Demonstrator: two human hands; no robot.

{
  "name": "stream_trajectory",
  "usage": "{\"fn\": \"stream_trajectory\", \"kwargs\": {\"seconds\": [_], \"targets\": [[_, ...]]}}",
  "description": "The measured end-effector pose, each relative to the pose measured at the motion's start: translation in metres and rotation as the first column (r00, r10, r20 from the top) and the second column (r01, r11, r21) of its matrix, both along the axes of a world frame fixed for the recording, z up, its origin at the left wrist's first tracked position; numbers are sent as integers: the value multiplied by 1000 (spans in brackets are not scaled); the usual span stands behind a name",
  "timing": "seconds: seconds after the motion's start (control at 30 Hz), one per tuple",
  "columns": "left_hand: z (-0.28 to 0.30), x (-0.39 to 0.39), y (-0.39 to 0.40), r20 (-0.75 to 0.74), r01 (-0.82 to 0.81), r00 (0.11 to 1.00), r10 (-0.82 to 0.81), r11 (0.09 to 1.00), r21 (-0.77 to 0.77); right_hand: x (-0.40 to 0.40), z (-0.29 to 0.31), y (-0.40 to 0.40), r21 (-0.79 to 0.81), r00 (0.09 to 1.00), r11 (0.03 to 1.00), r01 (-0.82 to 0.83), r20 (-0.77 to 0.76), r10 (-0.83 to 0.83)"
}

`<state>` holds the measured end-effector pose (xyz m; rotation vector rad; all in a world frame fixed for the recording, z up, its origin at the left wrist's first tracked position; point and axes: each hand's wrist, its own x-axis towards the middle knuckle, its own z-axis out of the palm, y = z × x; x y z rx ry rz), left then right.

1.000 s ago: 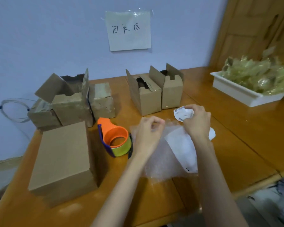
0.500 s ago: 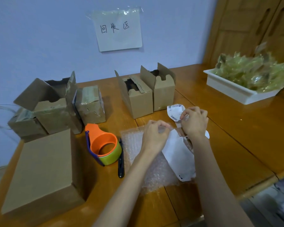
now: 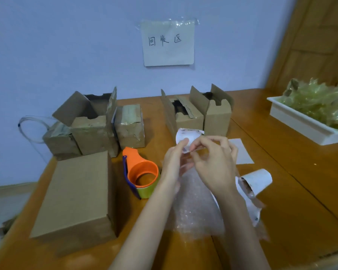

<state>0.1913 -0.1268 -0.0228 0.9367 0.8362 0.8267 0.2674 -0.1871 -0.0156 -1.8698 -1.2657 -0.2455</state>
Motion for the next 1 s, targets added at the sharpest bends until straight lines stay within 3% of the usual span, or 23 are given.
{"fn": "stream_trajectory", "kwargs": {"seconds": [0.1,0.17,0.23,0.33,0.43,0.53,0.6,0.67,0.73,0.8,0.9,1.0], "targets": [[-4,-25,4,31,-123,992,123,992,8,-33,4,2,-33,997,997,-71,-26,70],[-4,-42,6,-34,-188,981,193,976,108,-46,8,2,13,967,994,-111,-228,111],[2,-58,3,-89,-208,967,239,942,265,-52,10,3,166,885,983,-78,-442,145],[13,-77,-2,-157,-231,932,327,868,439,-55,14,6,321,758,947,-27,-611,228],[21,-89,-5,-183,-238,907,379,821,520,-59,21,7,293,707,954,-63,-662,250],[30,-101,-7,-192,-234,885,424,761,605,-65,25,6,234,758,961,-147,-598,262],[38,-114,-8,-254,-165,855,451,703,692,-73,31,4,202,775,942,-268,-535,336],[47,-130,-10,-350,-41,819,455,654,756,-82,39,4,155,737,895,-418,-518,434],[53,-150,-9,-463,55,765,447,671,740,-90,45,8,110,676,839,-533,-542,500],[52,-174,-6,-516,61,757,401,743,666,-100,49,15,66,639,798,-599,-561,526],[50,-205,-2,-450,-14,830,330,818,575,-118,48,27,7,611,760,-650,-589,528],[43,-227,1,-401,-104,835,377,823,559,-137,42,40,19,579,749,-662,-621,528]]}}
